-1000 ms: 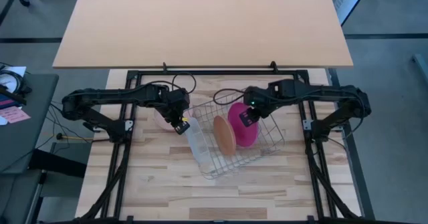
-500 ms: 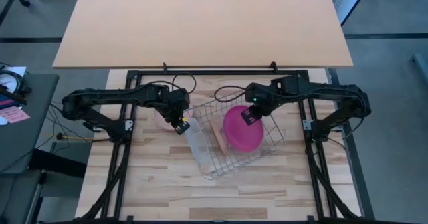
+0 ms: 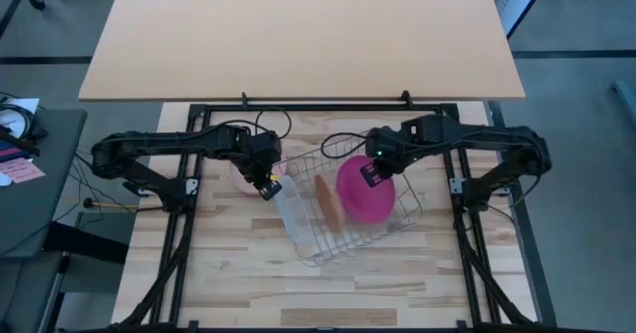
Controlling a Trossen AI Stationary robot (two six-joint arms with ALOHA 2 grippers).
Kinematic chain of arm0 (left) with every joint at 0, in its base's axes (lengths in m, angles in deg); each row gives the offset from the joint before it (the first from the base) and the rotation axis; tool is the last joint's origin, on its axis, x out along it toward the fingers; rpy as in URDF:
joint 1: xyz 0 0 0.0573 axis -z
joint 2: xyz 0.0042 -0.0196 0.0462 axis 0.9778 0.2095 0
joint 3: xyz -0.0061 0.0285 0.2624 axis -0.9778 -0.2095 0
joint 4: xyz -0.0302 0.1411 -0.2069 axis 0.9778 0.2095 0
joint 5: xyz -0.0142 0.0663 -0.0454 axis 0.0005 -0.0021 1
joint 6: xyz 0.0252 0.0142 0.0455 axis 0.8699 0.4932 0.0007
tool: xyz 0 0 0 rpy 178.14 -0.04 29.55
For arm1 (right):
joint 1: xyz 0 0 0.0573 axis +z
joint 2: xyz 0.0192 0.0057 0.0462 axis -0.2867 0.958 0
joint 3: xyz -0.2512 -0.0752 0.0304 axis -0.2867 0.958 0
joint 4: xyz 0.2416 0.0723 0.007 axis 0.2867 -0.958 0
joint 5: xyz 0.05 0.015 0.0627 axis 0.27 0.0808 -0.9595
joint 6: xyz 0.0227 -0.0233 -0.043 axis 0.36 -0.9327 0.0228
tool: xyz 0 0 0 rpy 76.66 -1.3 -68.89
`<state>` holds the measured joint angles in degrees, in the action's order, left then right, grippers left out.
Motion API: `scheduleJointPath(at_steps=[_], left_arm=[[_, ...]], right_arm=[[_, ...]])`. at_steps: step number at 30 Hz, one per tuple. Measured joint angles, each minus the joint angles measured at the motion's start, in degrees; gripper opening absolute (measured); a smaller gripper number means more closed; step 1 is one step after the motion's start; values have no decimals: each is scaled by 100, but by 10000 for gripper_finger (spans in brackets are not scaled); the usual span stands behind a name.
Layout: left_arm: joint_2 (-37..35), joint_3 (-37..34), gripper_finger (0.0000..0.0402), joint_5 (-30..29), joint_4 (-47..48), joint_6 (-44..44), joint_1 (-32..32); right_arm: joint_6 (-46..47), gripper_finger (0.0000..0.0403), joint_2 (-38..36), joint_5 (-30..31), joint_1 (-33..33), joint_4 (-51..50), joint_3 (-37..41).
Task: Sort dishes
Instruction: Adjust the plates in the dish rack
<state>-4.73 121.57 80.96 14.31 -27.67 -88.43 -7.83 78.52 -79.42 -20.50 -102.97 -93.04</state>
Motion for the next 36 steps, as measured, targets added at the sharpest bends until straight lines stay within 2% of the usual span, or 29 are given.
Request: scheduleJointPath(at_steps=[10, 17, 23, 36], left_arm=[[0, 1, 0, 24, 0, -7, -2], [0, 2, 0, 33, 2, -5, -2], [0, 1, 0, 35, 4, -5, -2], [0, 2, 0, 49, 68, -6, 0]], right_arm=[[54, 65, 84, 26, -2, 76, 0], [-34, 65, 84, 395, -14, -154, 0], [-78, 65, 87, 427, -27, -201, 0], [-25, 66, 553, 483, 323, -192, -12]])
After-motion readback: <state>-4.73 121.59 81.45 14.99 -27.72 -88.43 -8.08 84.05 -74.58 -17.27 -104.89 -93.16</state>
